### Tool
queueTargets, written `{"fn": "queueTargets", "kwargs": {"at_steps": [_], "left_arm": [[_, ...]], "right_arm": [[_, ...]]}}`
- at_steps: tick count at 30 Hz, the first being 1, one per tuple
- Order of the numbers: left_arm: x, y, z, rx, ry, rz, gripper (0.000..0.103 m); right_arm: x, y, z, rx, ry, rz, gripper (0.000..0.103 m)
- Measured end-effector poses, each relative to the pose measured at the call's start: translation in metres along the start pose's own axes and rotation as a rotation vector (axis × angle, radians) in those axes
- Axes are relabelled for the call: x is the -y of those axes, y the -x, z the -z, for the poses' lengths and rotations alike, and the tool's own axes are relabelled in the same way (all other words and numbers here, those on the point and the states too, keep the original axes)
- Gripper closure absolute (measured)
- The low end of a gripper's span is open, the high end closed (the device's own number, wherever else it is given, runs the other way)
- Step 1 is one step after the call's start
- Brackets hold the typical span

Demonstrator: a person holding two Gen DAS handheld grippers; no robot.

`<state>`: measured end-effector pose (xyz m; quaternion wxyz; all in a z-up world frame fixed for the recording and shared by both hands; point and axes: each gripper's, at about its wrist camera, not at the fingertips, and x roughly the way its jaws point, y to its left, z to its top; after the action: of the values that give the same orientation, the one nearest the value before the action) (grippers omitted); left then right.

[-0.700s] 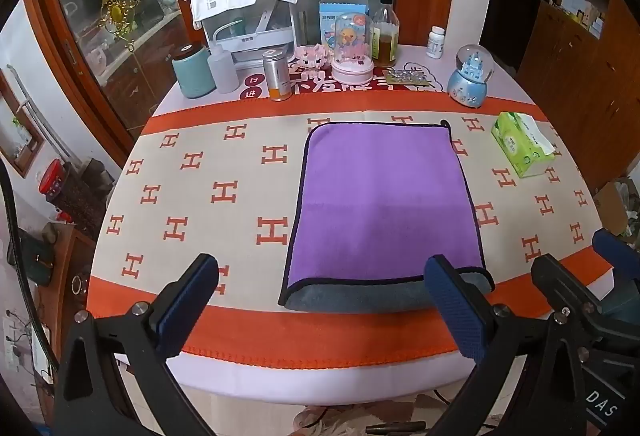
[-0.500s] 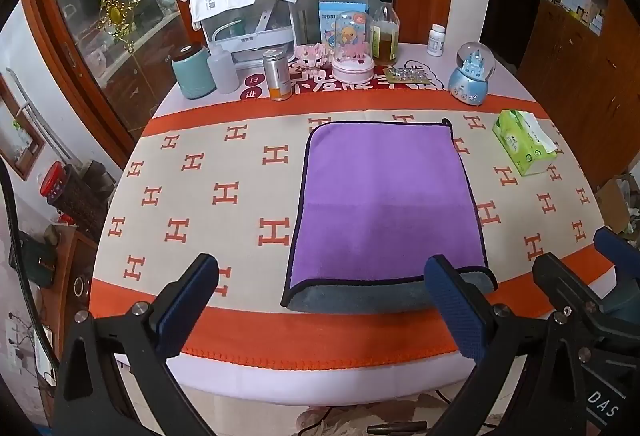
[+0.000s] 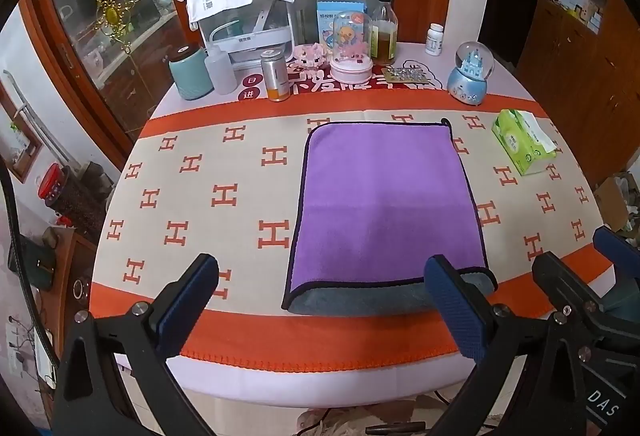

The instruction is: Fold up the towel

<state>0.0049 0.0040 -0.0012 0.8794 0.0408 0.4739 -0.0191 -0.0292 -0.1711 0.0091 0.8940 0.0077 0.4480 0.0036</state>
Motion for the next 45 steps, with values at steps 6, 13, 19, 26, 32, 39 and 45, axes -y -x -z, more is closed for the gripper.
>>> {"fn": "queueTargets", "kwargs": {"at_steps": [6, 13, 19, 26, 32, 39, 45], "left_arm": [[0.001, -0.0022, -0.0026, -0.001, -0.002, 0.0, 0.001], [0.0016, -0.0023, -0.0034, -0.001, -0.001, 0.0, 0.001], [0.0005, -0.002, -0.0041, 0.002, -0.002, -0.003, 0.001], [0.0004, -0.0007, -0.0037, 0.006, -0.006, -0.005, 0.001], [0.0001, -0.0006, -0.0035, 0.007, -0.006, -0.006, 0.001], [-0.0002, 0.0001, -0.0043, 0.015, -0.008, -0.008, 0.001], [0.001, 0.0024, -0.0043, 0.027, -0.011, -0.017, 0.001]], "right_arm": [[0.0, -0.0019, 0.0, -0.002, -0.012, 0.0, 0.018], [0.0004, -0.0019, -0.0005, -0.002, -0.012, -0.001, 0.018], [0.0004, -0.002, -0.0004, 0.003, -0.011, -0.003, 0.018], [-0.0011, -0.0013, -0.0011, 0.009, -0.012, -0.004, 0.018], [0.0007, -0.0005, -0.0021, 0.011, -0.013, -0.007, 0.018], [0.0013, -0.0001, -0.0035, 0.014, -0.014, -0.009, 0.018], [0.0016, 0.0, -0.0036, 0.014, -0.016, -0.012, 0.018]]}}
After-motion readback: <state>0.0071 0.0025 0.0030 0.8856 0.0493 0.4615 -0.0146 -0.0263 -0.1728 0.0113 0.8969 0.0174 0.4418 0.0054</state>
